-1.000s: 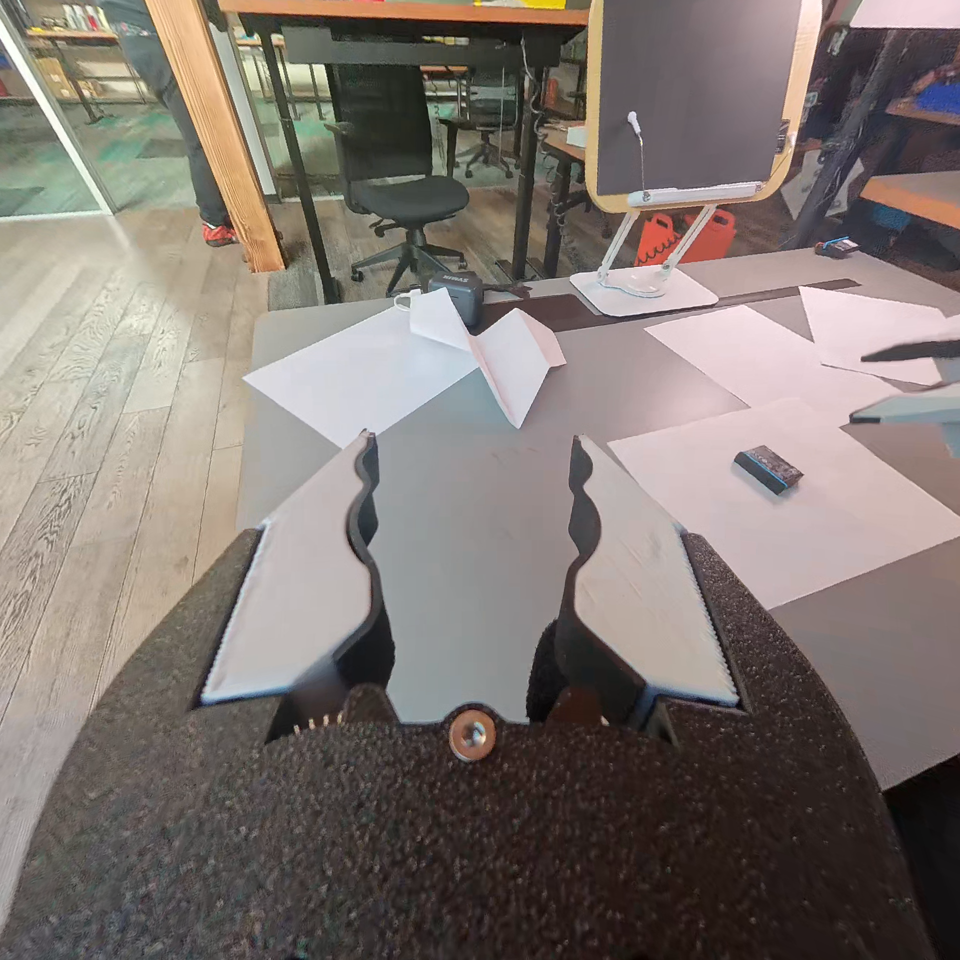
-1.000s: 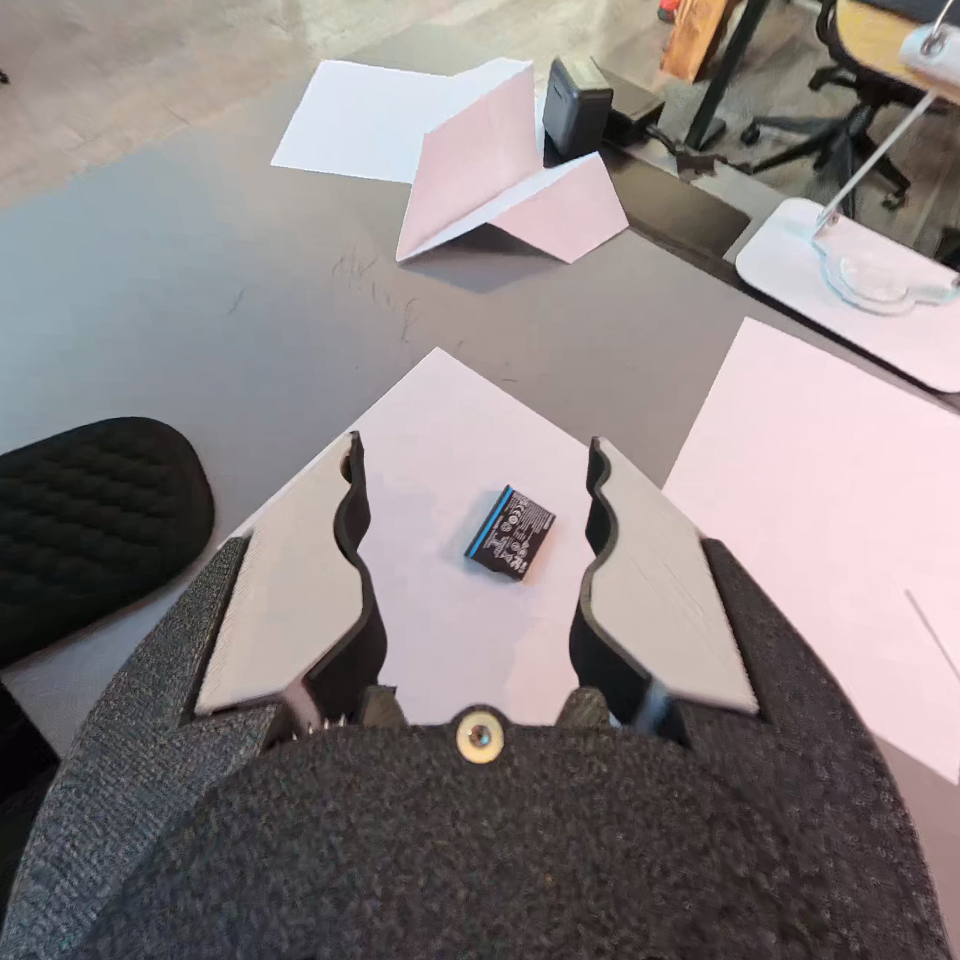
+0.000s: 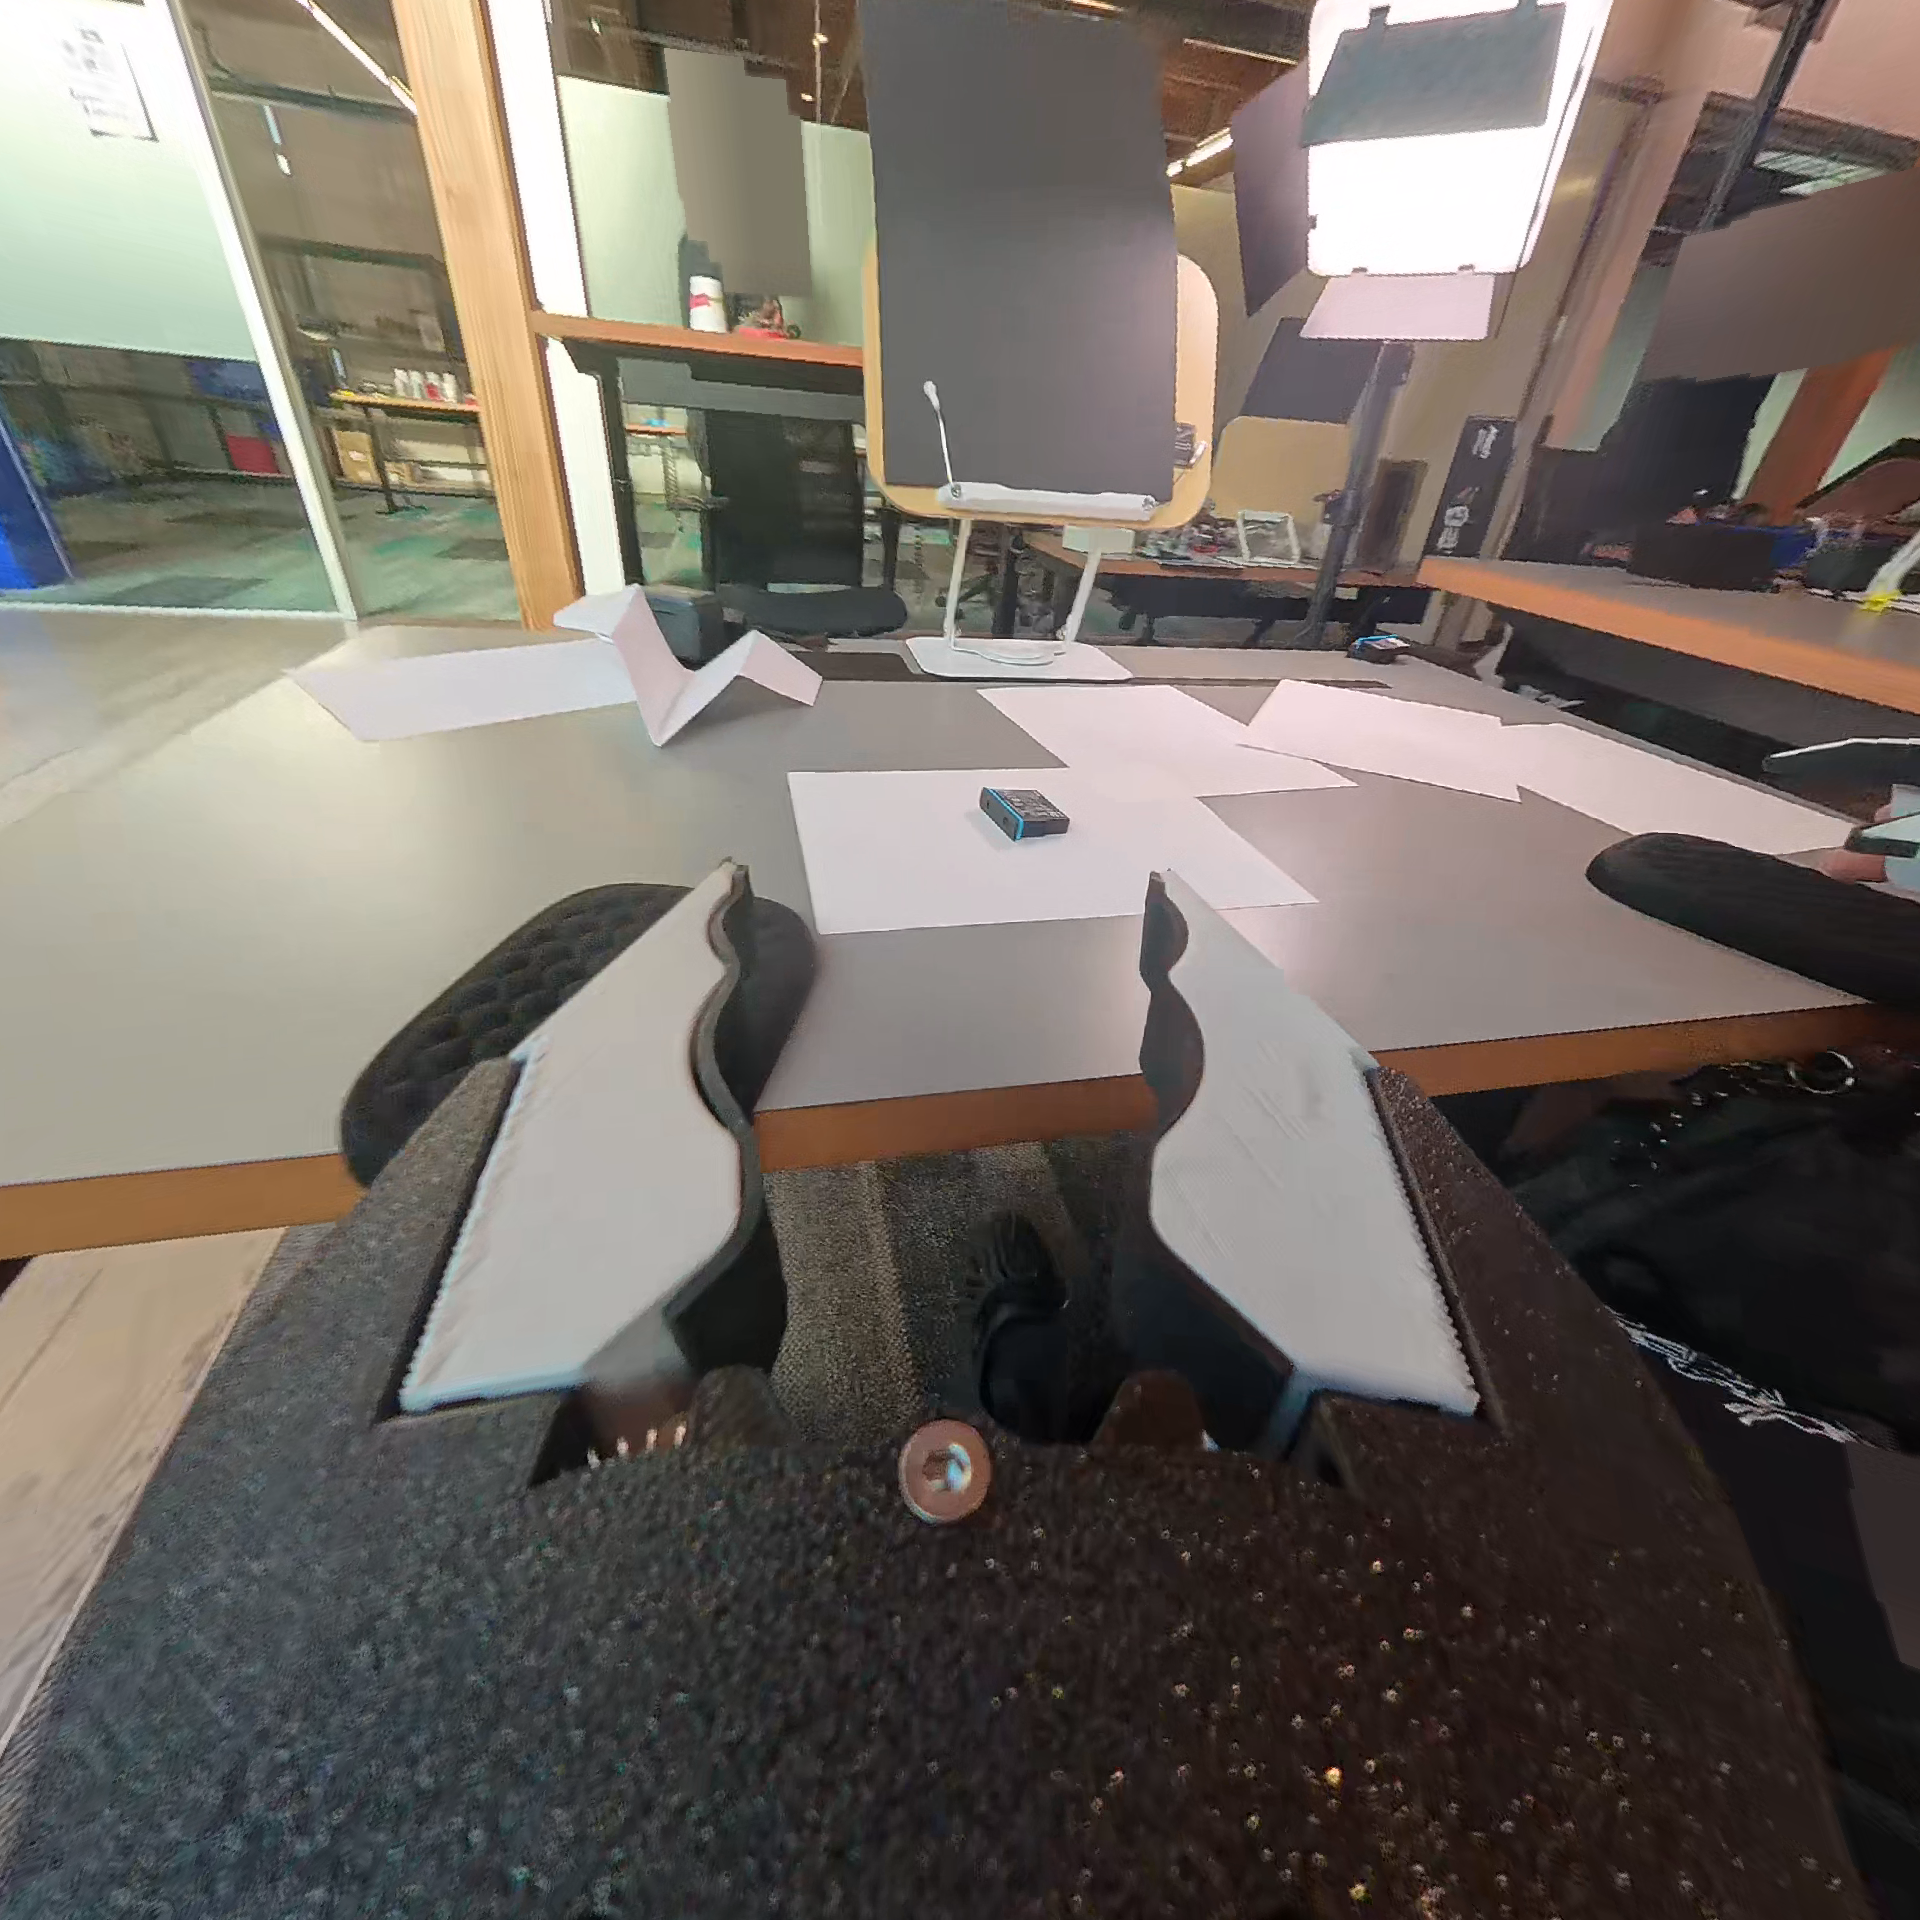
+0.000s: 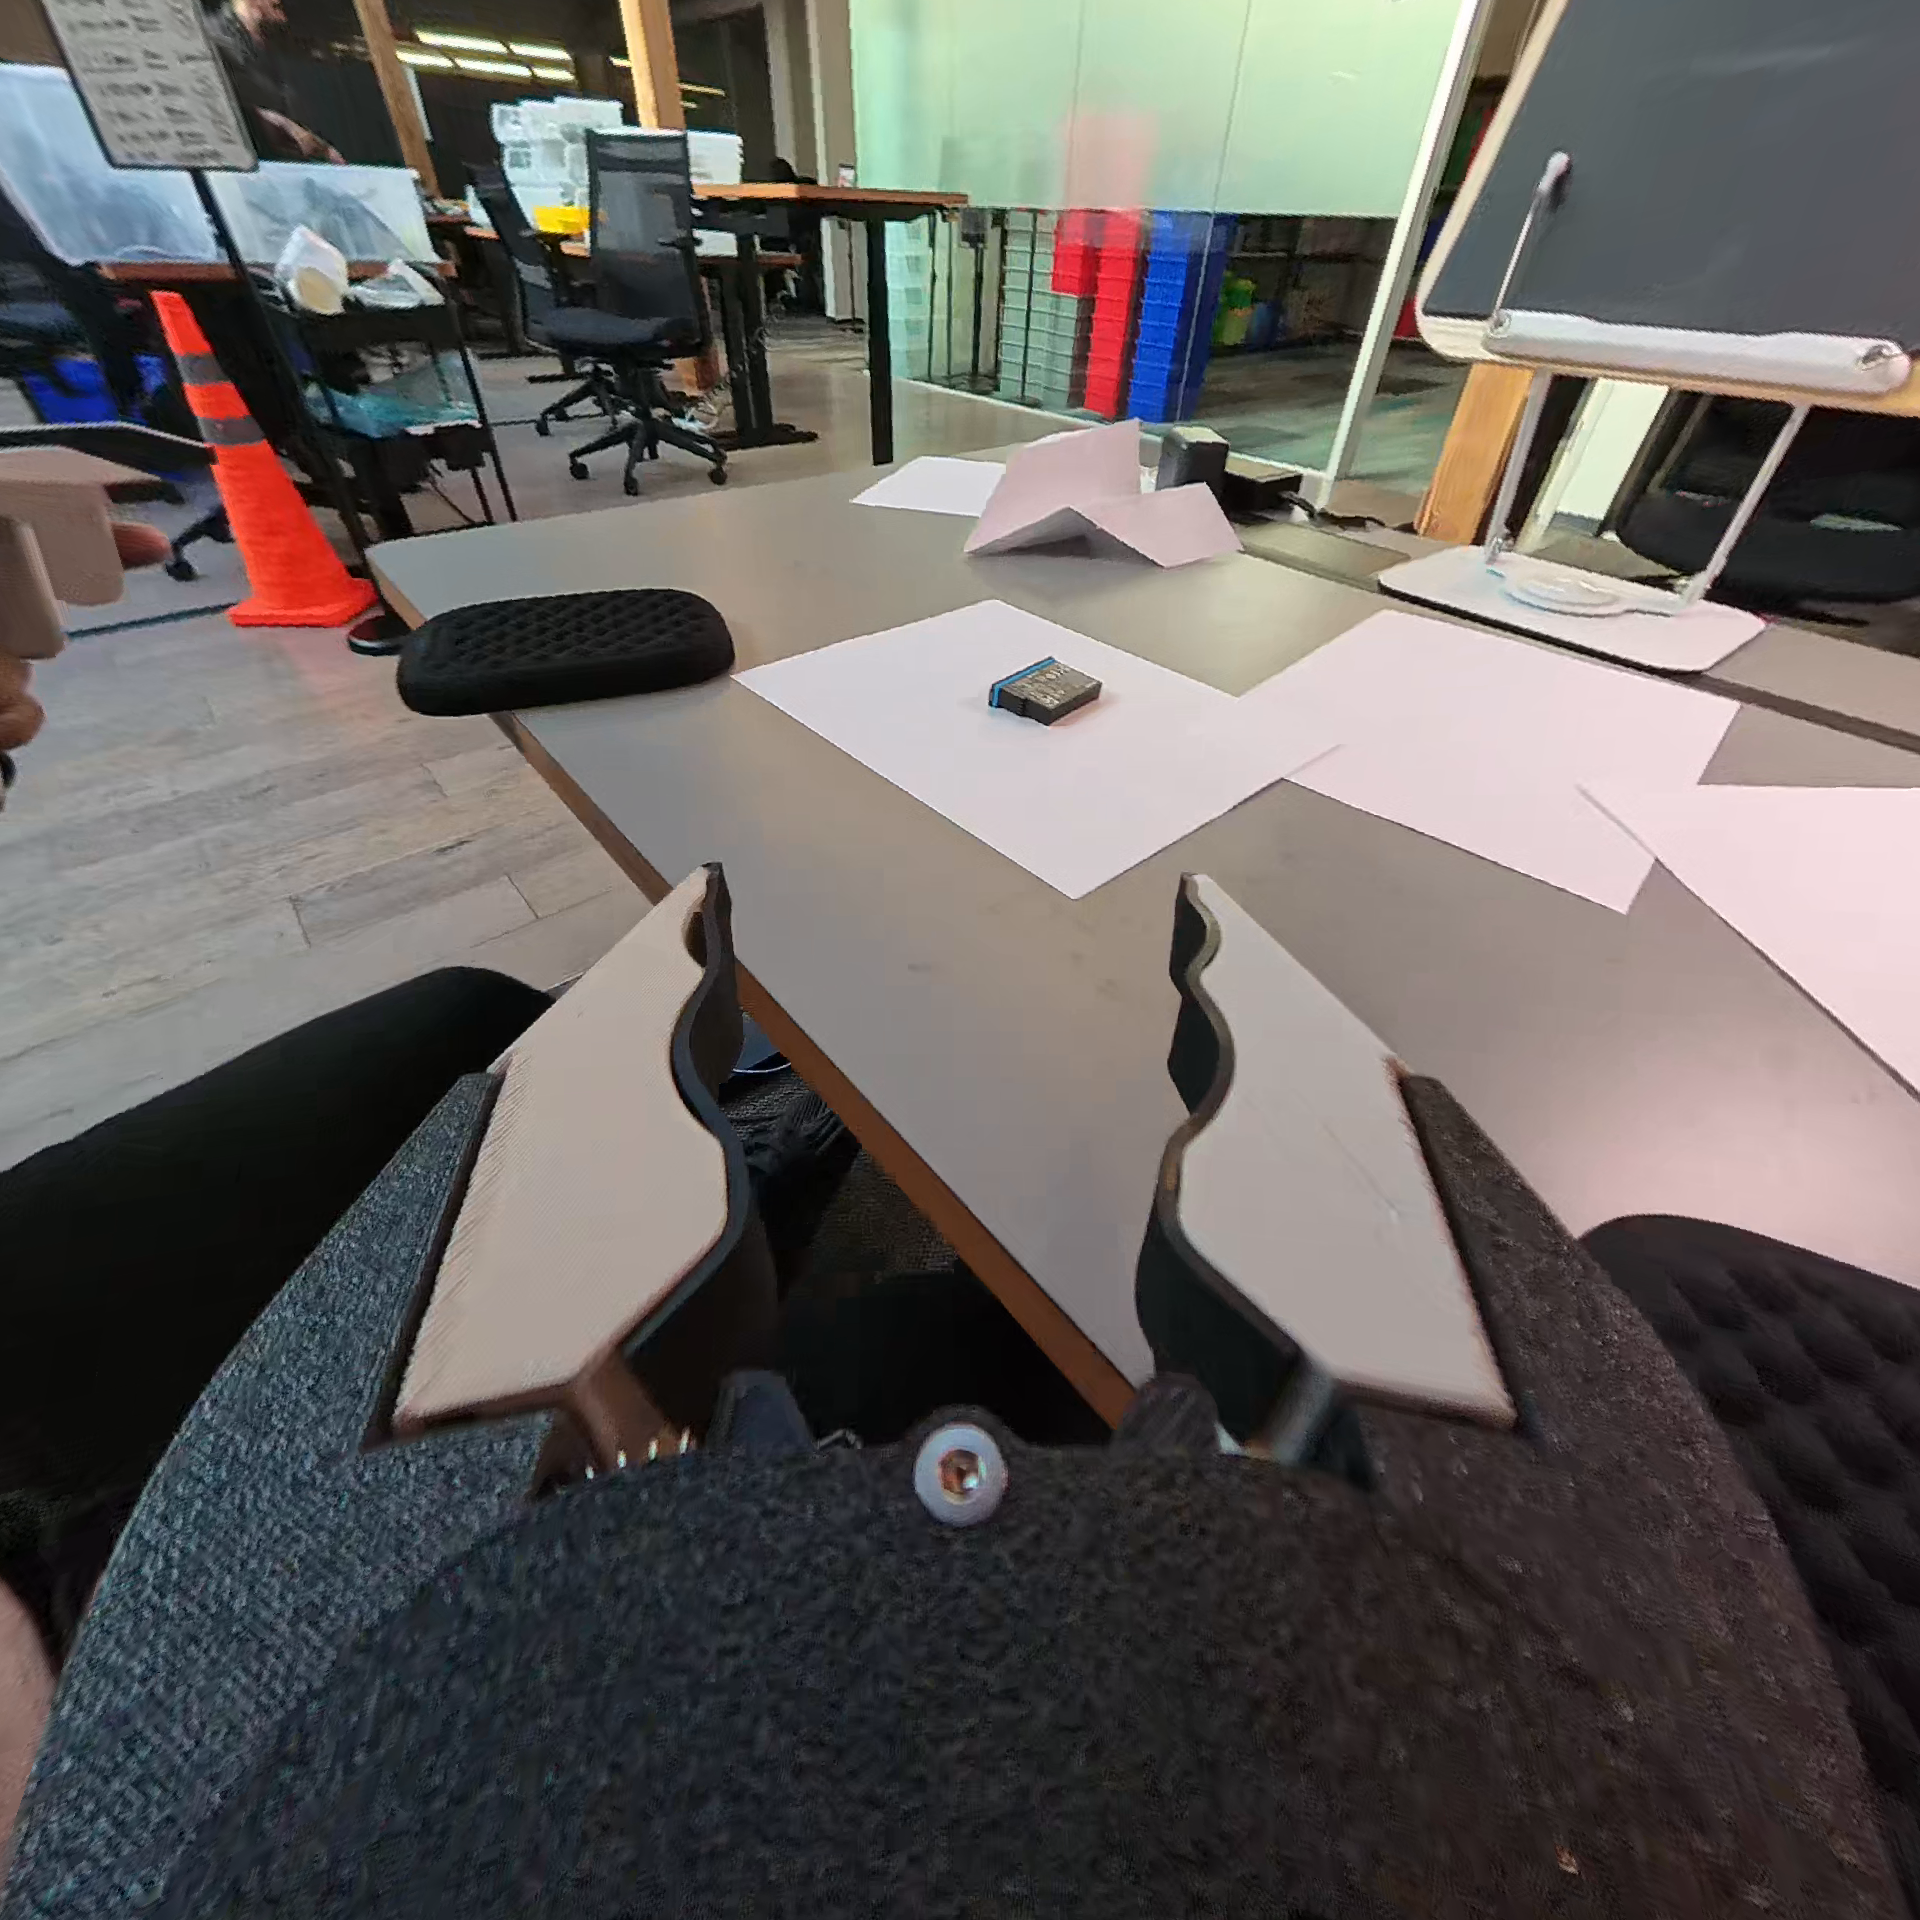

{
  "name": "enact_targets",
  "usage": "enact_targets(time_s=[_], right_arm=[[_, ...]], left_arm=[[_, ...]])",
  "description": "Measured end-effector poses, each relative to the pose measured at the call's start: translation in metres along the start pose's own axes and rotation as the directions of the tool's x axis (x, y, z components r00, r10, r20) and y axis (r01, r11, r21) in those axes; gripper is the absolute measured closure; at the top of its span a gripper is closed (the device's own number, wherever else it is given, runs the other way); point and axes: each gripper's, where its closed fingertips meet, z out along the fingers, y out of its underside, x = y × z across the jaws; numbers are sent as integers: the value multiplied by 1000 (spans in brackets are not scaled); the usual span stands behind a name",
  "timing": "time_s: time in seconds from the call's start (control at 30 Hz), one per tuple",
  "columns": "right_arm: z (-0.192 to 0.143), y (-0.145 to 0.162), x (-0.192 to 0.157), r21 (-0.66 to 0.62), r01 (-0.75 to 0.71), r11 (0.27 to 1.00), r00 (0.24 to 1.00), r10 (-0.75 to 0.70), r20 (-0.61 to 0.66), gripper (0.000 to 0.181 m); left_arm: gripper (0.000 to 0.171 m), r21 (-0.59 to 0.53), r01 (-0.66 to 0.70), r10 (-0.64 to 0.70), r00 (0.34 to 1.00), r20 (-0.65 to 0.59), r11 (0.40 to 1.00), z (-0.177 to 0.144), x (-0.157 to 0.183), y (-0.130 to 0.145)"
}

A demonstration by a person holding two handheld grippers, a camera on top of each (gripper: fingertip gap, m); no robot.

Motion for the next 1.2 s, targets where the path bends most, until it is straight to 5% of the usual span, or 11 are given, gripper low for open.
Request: enact_targets(time_s=[0.3,0.5,0.7,0.83,1.0,1.2], right_arm=[[90,-42,42,-66,137,988,989,-132,68,97],[137,-90,6,-14,272,962,952,-267,148,102],[182,-73,-5,-102,259,960,933,-221,285,96],[208,-54,15,-197,374,906,903,-307,301,94],[238,-25,41,-278,302,912,912,-192,362,98],[305,28,51,-367,425,828,848,-221,482,95]], left_arm=[[96,47,-32,42,974,-224,998,123,-22,-15],[96,73,-99,113,967,-227,992,134,-20,-55],[98,87,-103,121,963,-242,991,109,-18,-62],[101,128,-91,117,969,-215,988,112,-19,-67],[102,83,-75,93,968,-232,994,149,-28,-57],[102,3,-119,117,968,-220,993,199,-65,-26]])
